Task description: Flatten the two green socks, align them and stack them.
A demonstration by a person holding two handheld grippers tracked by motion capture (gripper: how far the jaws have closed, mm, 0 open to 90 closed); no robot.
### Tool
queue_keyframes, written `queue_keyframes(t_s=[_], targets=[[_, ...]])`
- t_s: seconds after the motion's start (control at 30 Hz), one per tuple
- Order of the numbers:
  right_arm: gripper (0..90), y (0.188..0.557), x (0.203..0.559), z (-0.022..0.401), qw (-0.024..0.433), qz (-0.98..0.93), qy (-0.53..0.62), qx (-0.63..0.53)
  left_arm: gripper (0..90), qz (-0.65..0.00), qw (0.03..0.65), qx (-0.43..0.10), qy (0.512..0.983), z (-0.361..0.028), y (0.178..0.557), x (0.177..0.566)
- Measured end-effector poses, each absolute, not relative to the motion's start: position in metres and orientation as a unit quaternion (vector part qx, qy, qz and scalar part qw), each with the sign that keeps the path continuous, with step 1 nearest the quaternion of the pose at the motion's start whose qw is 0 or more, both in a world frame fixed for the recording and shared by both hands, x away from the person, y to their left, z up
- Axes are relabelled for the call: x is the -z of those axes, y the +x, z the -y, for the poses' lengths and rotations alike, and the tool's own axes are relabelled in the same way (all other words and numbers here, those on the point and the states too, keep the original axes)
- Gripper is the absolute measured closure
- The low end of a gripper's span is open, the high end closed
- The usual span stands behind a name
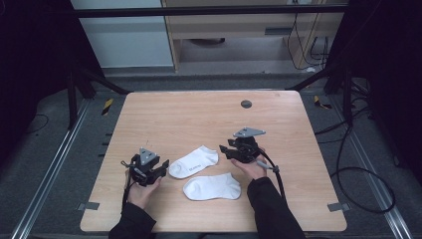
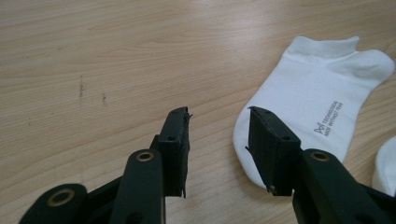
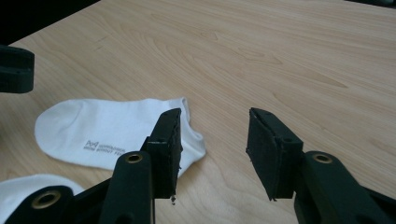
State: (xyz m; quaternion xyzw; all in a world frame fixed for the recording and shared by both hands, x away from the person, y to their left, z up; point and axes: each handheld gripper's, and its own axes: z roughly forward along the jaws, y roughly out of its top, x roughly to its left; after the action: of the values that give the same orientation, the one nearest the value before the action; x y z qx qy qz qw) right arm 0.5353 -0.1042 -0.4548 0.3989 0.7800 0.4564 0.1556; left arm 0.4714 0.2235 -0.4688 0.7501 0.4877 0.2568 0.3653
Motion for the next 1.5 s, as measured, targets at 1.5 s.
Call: queue_keyframes(t_s=[1.5], targets=[[85.6,0.556,0.5,0.061,0.135,-0.835,0.375,-0.378,83.1,-0.468,0.312,-0.21,0.799,-0.203,0.479,0.495]])
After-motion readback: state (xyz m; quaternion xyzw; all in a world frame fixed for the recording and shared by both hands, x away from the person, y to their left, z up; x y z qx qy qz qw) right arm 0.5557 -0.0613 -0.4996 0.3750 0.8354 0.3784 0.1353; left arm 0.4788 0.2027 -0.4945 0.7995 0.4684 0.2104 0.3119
